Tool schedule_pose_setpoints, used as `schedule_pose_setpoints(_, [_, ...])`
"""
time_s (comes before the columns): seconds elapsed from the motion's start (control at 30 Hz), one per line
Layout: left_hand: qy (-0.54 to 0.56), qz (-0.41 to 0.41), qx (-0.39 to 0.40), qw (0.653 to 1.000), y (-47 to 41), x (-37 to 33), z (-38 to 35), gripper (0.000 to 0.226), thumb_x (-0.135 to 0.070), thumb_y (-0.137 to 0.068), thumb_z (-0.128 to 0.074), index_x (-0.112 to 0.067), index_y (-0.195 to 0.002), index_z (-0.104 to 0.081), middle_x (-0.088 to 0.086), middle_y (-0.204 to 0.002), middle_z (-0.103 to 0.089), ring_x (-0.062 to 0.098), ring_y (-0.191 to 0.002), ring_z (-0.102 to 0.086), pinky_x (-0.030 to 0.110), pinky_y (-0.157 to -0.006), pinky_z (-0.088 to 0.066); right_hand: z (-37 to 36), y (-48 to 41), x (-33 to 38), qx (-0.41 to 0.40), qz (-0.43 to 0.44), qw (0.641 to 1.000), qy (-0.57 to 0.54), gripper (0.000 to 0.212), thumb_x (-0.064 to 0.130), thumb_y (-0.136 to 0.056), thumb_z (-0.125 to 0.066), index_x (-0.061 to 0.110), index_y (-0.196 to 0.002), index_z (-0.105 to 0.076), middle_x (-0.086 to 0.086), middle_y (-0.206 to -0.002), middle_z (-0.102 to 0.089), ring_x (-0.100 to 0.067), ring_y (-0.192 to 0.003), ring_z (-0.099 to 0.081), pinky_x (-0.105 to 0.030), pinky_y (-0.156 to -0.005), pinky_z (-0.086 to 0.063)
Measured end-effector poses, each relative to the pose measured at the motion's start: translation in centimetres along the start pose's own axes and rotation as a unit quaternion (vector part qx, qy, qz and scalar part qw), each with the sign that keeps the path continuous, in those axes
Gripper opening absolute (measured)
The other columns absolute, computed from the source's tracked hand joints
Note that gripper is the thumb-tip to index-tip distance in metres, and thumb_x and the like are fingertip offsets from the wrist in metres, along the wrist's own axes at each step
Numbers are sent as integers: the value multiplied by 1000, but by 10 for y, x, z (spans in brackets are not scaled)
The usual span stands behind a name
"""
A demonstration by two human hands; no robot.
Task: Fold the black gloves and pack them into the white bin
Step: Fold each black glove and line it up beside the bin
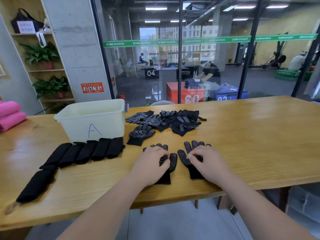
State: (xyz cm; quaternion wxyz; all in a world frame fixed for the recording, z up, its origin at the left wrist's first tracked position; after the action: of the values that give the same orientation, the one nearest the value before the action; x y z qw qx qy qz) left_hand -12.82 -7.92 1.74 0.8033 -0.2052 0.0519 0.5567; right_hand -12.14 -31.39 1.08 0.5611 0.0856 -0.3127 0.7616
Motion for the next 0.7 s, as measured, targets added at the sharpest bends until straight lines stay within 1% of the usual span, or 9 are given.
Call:
schedule_pose_setpoints(0.07, [-25,-12,17,999,3,3,-2,45,-49,-105,-52,-34,-147,-58,-17,-151,-50,10,-141,-40,35,-118,-39,-3,1,1,23,12,999,34,20,49,-100,-60,39,-106,-76,25,-111,-62,-7,-112,-51,-32,-99,-46])
schedule_pose_setpoints(0.17, [23,-3,-26,999,8,4,6,41,-46,-105,-55,-34,-145,-59,-19,-147,-51,6,-135,-47,31,-114,-43,-1,0,2,13,20,1000,13,18,48,-100,-60,38,-106,-75,26,-111,-62,-4,-112,-52,-31,-101,-45])
schedule_pose_setpoints(0.27, [65,-14,-83,994,16,4,17,21,-41,-103,-60,-37,-122,-69,-23,-124,-58,1,-118,-54,29,-104,-49,2,5,0,-26,35,999,-22,11,39,-98,-63,39,-96,-75,25,-102,-65,-2,-107,-52,-31,-92,-47])
schedule_pose_setpoints(0.33, [70,-26,-61,995,23,6,21,8,-41,-100,-64,-39,-103,-71,-23,-107,-59,1,-106,-56,31,-95,-51,4,8,1,-25,40,999,-9,12,39,-94,-62,39,-89,-73,24,-95,-65,-1,-102,-52,-31,-87,-48])
schedule_pose_setpoints(0.4, [43,-37,-8,998,29,8,23,9,-46,-97,-66,-39,-95,-70,-22,-100,-59,0,-102,-55,32,-91,-53,2,9,4,-8,50,999,17,13,41,-92,-60,39,-85,-71,22,-90,-63,-2,-96,-52,-33,-85,-50])
schedule_pose_setpoints(0.43, [29,-39,12,999,31,10,24,10,-49,-96,-67,-39,-95,-70,-21,-99,-58,0,-100,-54,32,-90,-53,1,9,5,0,52,998,32,13,41,-92,-60,39,-87,-71,21,-91,-62,-2,-96,-51,-33,-84,-51])
schedule_pose_setpoints(0.5, [14,-34,16,999,34,16,27,13,-52,-95,-68,-39,-97,-70,-22,-99,-57,0,-99,-54,32,-89,-53,-1,10,9,9,61,996,58,13,41,-95,-60,40,-95,-73,23,-96,-60,-2,-99,-49,-31,-85,-51])
schedule_pose_setpoints(0.63, [-31,-32,-42,998,39,23,32,15,-53,-95,-68,-41,-104,-73,-25,-104,-57,1,-103,-48,32,-94,-51,0,11,14,8,85,992,89,23,42,-98,-59,40,-118,-72,26,-112,-59,-2,-108,-47,-26,-92,-47])
schedule_pose_setpoints(0.7, [-33,-27,-69,997,39,25,32,17,-56,-93,-69,-42,-102,-72,-26,-102,-55,0,-104,-47,33,-98,-47,0,12,15,3,94,992,89,26,40,-98,-60,39,-121,-72,24,-116,-62,-4,-110,-48,-27,-95,-48])
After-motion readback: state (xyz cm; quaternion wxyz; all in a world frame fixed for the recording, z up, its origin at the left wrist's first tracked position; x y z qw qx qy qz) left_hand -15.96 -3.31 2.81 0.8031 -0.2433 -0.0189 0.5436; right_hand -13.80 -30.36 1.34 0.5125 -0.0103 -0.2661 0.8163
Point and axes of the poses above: each hand's wrist, its own y-axis away from the middle knuckle, its own z-axis out of the back of the hand, x = y × z, the point moved 4 cm from there along -y, towards the middle knuckle
